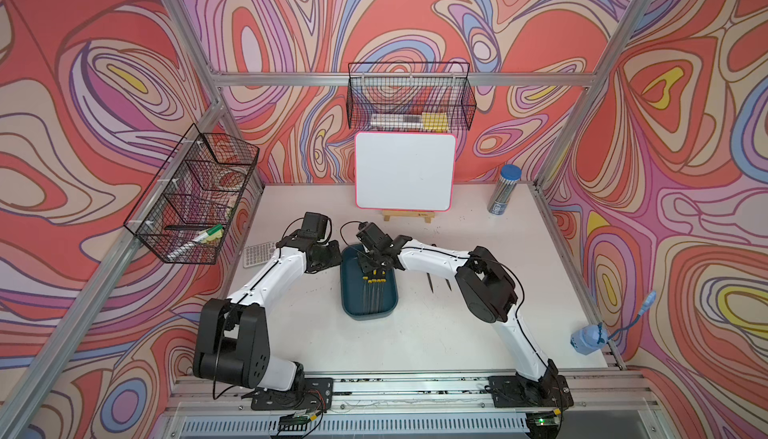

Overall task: Take the file tool out of the storage box
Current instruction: Pick up the file tool from the storage box.

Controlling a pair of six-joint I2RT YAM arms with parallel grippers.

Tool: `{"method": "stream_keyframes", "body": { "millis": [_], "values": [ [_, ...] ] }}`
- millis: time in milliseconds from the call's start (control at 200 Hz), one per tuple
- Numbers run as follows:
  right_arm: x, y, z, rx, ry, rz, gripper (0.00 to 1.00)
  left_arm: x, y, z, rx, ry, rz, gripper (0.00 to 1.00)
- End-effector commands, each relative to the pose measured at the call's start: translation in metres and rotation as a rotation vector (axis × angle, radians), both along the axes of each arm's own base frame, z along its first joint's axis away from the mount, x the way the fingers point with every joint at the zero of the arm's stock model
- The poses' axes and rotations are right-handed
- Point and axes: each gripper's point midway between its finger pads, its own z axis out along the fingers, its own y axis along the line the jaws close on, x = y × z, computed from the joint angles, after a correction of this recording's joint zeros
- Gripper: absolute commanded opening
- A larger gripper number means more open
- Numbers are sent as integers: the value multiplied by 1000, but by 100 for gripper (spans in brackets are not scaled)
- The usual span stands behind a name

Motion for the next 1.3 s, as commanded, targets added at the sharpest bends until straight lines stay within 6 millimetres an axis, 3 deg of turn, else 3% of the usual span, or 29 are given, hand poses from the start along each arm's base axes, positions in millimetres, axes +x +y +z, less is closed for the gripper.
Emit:
{"method": "stream_keyframes", "body": {
  "millis": [0, 701, 1042, 1292],
  "values": [
    [-6, 3, -12, -30, 19, 9, 42, -3, 3, -3, 5, 13, 5, 35],
    [-11, 19, -20, -49, 28, 74, 29, -7, 6, -4, 19, 18, 12, 35],
    [-12, 24, -29, -68, 52, 91, 29, -9, 8, -5, 28, 21, 13, 35],
    [-11, 22, -31, -79, 56, 79, 16, -10, 9, -6, 35, 22, 15, 35]
  ]
}}
